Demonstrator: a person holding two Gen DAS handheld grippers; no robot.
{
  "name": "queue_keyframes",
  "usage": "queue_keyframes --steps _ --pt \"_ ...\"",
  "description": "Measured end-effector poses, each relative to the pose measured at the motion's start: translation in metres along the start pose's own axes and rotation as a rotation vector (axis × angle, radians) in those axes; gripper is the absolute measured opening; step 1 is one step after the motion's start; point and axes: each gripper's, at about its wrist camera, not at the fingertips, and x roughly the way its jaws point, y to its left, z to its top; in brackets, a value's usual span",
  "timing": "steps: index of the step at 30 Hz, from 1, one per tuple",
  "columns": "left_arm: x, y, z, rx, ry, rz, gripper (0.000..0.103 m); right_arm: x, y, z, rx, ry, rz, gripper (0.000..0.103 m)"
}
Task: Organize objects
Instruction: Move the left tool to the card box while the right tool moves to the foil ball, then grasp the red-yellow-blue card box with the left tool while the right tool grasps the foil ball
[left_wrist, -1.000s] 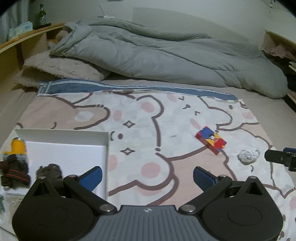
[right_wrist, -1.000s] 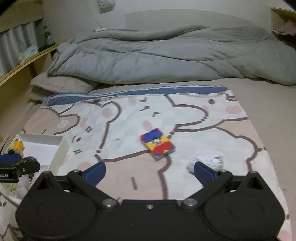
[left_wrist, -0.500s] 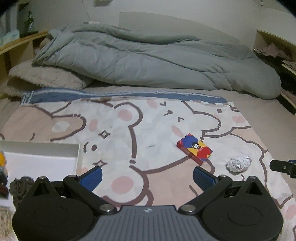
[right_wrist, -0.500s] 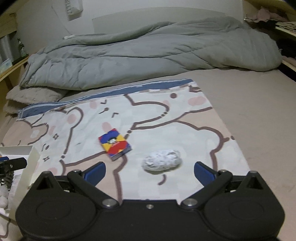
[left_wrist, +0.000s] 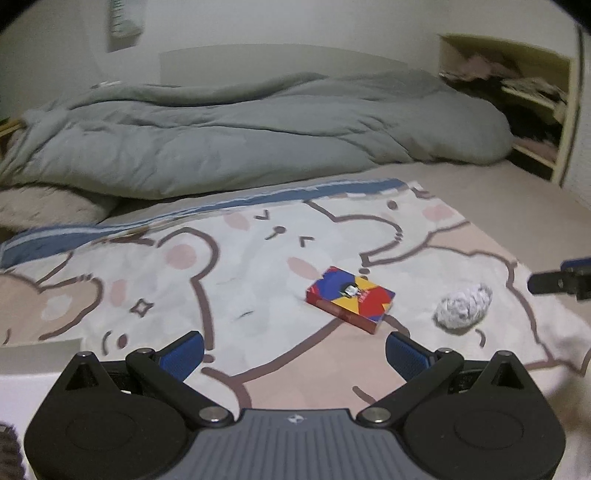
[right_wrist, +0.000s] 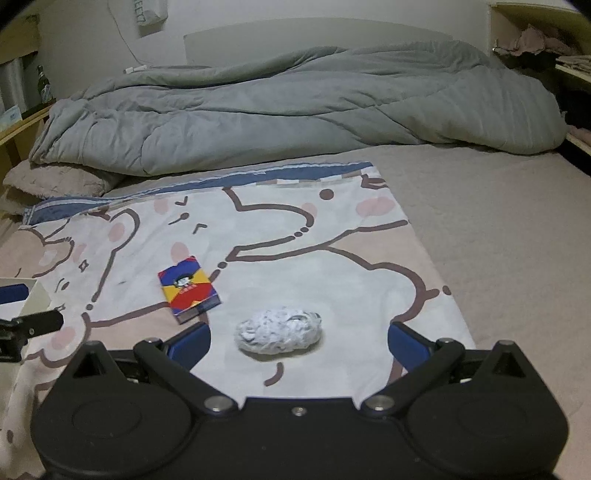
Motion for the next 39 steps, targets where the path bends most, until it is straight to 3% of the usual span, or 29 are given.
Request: queue_keyframes --steps 10,21,30,39 --pt "0.054 -0.005 -0.007 0.120 -0.040 -0.184 0.103 0.043 -0.014 -0.019 0.003 -0.048 0.005 0.103" --pt "0.120 -0.007 0.002 0.294 -0.002 -0.370 0.103 0.075 -0.001 -0.035 0.003 -0.061 0.033 0.103" --pt "0.163 -0.008 0.015 0.386 -0.005 -0.391 0.103 0.093 0.004 -0.039 0.010 -0.047 0.028 0.103" --pt "0.176 -0.019 0.015 0.442 0.013 -0.415 0.103 0.110 0.012 -0.033 0.005 -0.025 0.012 0.103"
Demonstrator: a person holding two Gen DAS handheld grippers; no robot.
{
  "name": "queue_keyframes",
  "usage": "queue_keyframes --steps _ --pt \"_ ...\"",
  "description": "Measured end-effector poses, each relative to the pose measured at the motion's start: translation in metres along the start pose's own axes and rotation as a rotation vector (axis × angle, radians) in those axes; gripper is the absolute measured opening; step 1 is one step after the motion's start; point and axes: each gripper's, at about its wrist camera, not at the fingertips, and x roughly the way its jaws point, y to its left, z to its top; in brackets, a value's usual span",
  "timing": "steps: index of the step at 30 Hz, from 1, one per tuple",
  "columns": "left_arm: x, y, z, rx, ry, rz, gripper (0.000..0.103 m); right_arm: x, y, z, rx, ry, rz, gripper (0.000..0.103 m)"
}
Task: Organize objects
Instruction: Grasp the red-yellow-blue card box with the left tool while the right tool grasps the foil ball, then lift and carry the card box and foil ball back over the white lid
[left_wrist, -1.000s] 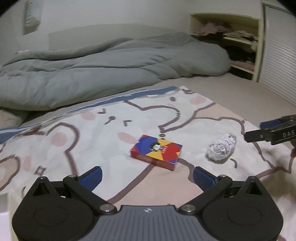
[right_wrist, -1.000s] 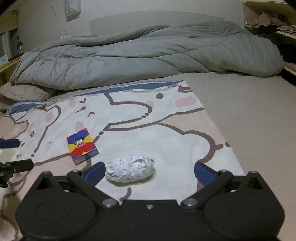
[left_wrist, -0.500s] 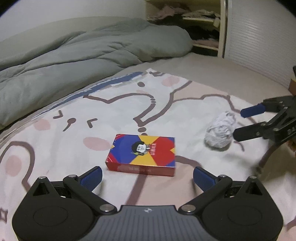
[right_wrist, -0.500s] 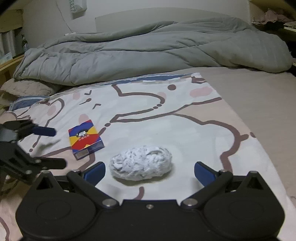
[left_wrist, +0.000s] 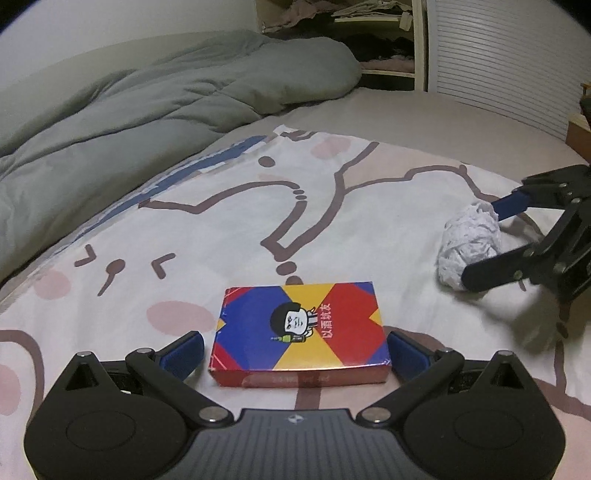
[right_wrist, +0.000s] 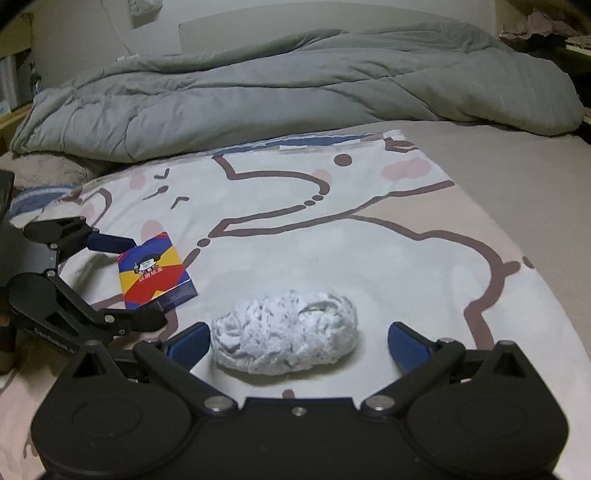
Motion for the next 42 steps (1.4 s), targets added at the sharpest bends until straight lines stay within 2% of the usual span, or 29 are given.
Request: queue_keyframes --steps 5,7,12,16,18,20,29,42 --pt "0.001 0.003 0.005 -0.025 0.039 -0.008 0.103 0.013 0.008 0.009 -0.067 0.075 -0.011 0.102" --pt "0.000 0.002 0.007 -0.029 0.049 -0.008 0.103 0.013 0.007 0.011 -0.064 0.078 -0.005 0.095" --pt "-0.002 0.004 0.015 -0.095 0.063 -0.043 0.103 0.011 0.004 0.014 -0.055 0.095 0.018 0.087" --pt "0.002 0.000 0.020 -0.080 0.091 -0.011 0.097 0.008 0.005 0.015 -0.061 0.097 0.036 0.082" --pt "0.003 -0.001 0.022 -0.071 0.100 0.008 0.091 0.007 0.005 0.015 -0.067 0.097 0.037 0.081" --pt "0.003 0.002 0.023 -0.076 0.109 0.004 0.090 0.006 0.005 0.015 -0.068 0.095 0.039 0.081" --pt "0.001 -0.009 0.026 -0.095 0.143 0.031 0.089 0.002 0.001 0.015 -0.063 0.087 0.053 0.079" --pt "0.015 -0.019 0.039 -0.118 0.238 0.082 0.091 -0.003 -0.002 0.012 -0.053 0.098 0.058 0.079"
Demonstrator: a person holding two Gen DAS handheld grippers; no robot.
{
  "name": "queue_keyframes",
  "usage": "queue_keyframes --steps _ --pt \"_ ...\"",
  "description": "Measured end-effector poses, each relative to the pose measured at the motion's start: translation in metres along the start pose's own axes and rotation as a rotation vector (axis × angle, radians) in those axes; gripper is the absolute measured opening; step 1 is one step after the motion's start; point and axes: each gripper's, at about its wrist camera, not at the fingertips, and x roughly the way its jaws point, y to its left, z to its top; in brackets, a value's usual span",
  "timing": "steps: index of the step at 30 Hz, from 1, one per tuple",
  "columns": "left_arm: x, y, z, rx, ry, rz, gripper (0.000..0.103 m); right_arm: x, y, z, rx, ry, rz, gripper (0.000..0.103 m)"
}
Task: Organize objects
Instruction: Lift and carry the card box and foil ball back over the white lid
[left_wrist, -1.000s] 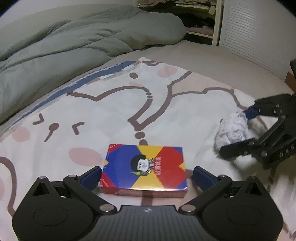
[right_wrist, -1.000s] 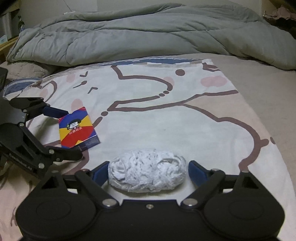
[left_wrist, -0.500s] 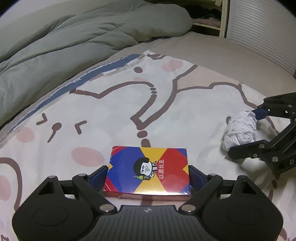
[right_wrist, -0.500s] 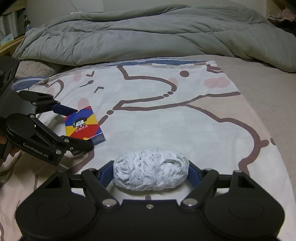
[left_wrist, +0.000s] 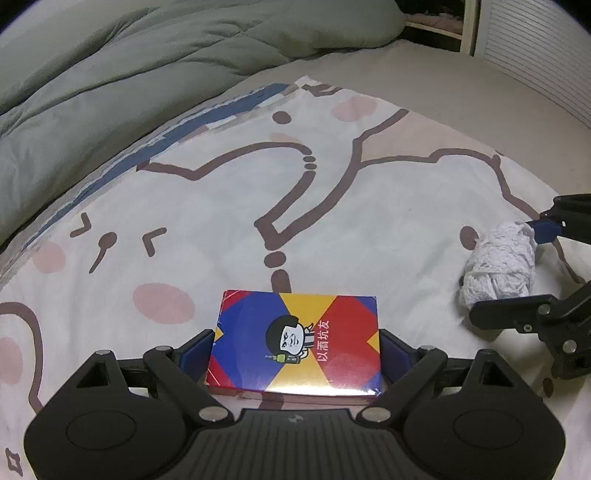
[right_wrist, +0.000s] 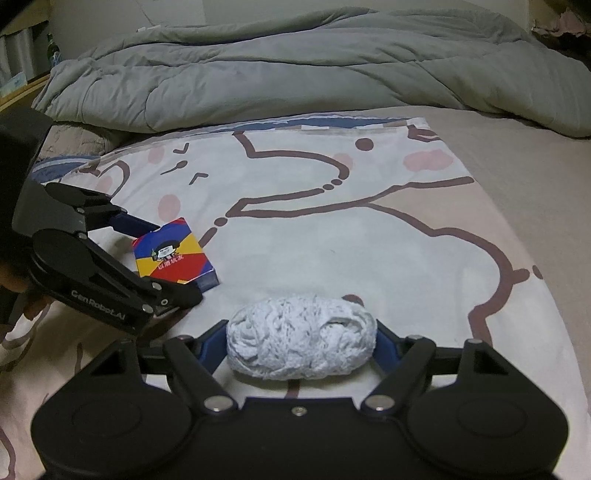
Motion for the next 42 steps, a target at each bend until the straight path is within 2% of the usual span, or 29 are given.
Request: queue_keyframes --steps 3,8,19,28,42 --pt "-0.002 0.000 0.000 -0.015 -0.002 -0.001 0.090 0.000 0.000 -0.001 0.006 -0.001 0.004 0.079" --pt "-0.014 -0.003 -0.013 -0.055 -0.072 0.009 0.089 -0.003 -0.002 0.000 0.012 -0.012 0.004 0.079" --pt "-0.059 0.000 -0.025 -0.196 -0.143 0.055 0.090 -0.023 0.003 0.007 0.015 -0.055 -0.005 0.079" --pt "-0.111 -0.004 -0.030 -0.264 -0.205 0.133 0.090 -0.047 0.019 0.015 -0.008 -0.092 0.012 0.079" --pt "-0.201 0.011 -0.064 -0.348 -0.260 0.258 0.090 -0.100 0.062 0.047 -0.059 -0.138 0.042 0.079"
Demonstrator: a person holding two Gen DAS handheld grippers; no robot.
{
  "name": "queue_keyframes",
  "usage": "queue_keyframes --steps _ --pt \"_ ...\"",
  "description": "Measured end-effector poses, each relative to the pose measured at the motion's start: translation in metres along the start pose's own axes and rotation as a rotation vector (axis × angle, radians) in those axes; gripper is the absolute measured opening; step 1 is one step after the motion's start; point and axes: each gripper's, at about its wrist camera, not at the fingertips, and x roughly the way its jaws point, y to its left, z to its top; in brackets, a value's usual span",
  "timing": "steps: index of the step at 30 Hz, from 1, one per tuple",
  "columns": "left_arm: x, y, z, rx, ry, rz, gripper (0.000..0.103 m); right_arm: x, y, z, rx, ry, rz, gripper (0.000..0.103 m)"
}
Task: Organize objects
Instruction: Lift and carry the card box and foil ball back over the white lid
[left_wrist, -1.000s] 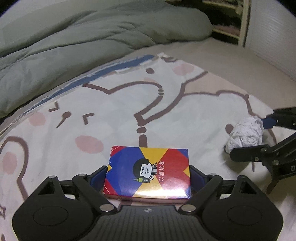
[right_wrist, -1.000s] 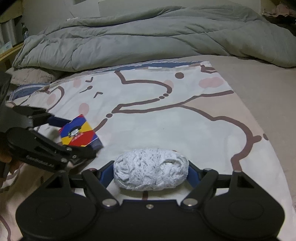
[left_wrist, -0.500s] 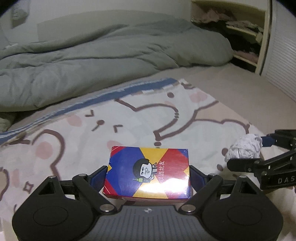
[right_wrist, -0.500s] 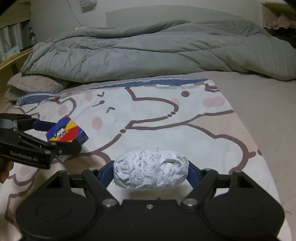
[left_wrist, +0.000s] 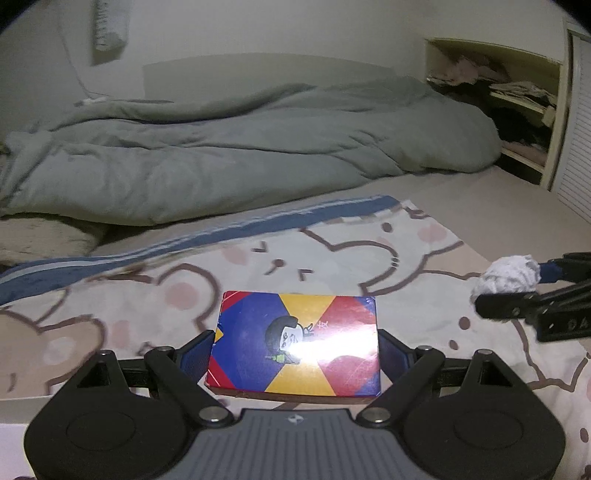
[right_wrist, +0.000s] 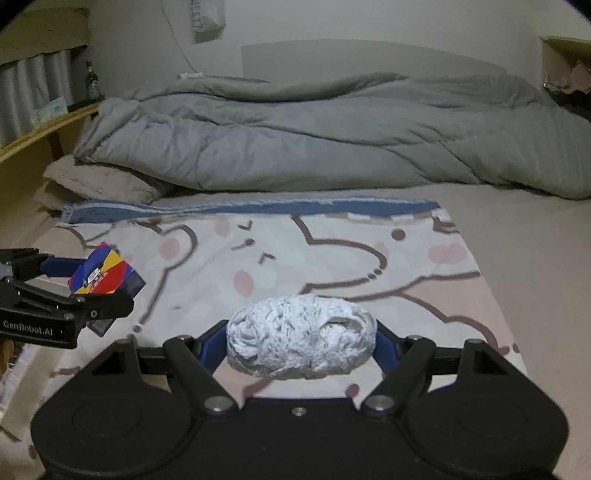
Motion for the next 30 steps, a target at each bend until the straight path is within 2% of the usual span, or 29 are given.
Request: queue_keyframes --steps 15,26,30 --pt "-0.075 0.067 -0.017 -0.096 -0.015 0.128 0.090 -0.036 0.075 0.022 -0.058 -0.007 0.065 0.079" --pt "-0.103 0.114 -0.033 -0.150 -0.011 0.165 0.090 -0.032 0.139 0.024 -0.089 0.008 0.126 0.079" --pt "-0.107 0.132 -0.040 -0.169 0.019 0.186 0.090 -0.027 0.161 0.024 -0.090 0.014 0.148 0.079"
